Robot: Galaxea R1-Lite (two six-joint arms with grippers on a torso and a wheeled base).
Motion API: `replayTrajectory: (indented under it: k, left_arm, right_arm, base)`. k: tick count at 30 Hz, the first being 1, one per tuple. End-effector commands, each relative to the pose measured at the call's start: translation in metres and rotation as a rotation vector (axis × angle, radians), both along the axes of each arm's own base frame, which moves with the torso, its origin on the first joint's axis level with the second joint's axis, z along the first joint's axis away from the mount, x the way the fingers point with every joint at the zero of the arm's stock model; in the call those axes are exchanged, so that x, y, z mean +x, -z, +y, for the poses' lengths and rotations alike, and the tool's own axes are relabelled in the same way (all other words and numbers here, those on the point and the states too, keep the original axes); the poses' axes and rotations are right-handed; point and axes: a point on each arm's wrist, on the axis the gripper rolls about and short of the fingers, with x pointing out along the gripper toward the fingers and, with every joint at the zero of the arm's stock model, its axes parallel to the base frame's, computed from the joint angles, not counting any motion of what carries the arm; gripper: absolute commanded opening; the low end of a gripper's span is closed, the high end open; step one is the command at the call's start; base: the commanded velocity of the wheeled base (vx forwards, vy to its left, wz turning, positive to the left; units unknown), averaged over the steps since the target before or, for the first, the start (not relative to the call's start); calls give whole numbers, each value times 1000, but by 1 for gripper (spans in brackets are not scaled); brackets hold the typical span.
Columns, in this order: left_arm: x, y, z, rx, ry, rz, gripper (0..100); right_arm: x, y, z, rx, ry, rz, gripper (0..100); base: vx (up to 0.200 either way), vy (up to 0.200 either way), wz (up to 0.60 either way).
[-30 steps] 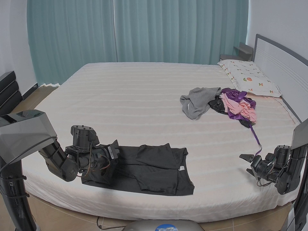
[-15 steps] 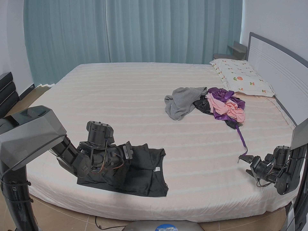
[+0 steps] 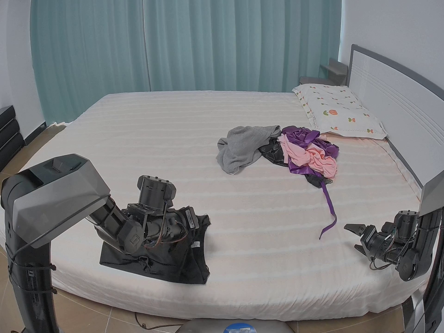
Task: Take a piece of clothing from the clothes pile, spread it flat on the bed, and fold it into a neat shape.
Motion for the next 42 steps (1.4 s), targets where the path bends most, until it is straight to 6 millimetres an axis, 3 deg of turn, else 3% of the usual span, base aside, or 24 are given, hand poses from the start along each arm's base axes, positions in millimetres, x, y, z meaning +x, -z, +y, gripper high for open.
replayTrajectory:
  k: [1,6,7,12,16,25,35,42]
  left_arm:
    - [1,5,-3,-15,-15,17,0]
    - [-1,7,-2,-11,-17,31,0]
    - [-2,7,-2,-11,-16,33,100]
    - [-9,8,1,-6,-18,51,100]
    - [-18,-3,7,-10,-24,45,100]
    - [-35,-38,46,-92,-167,29,100]
    - [-46,-25,81,-210,-275,159,100]
    - [-45,-21,111,-302,-305,215,100]
  right_arm:
    - [1,-1,1,-1,-4,-11,100]
    - [0,-1,1,-1,-5,-9,100]
    - [0,-1,1,-1,-5,-9,100]
    - [0,-1,1,-1,-5,-9,100]
    - [0,-1,1,-1,-5,-9,100]
    - [-1,0,5,-2,-18,-2,100]
    - [-4,-2,17,-8,-61,2,100]
    - [-12,-7,48,-9,-180,4,100]
  base:
    - [0,0,0]
    - [0,0,0]
    - [0,0,0]
    - [0,0,0]
    - [0,0,0]
    - [0,0,0]
    - [0,60,0]
    - [0,200,0]
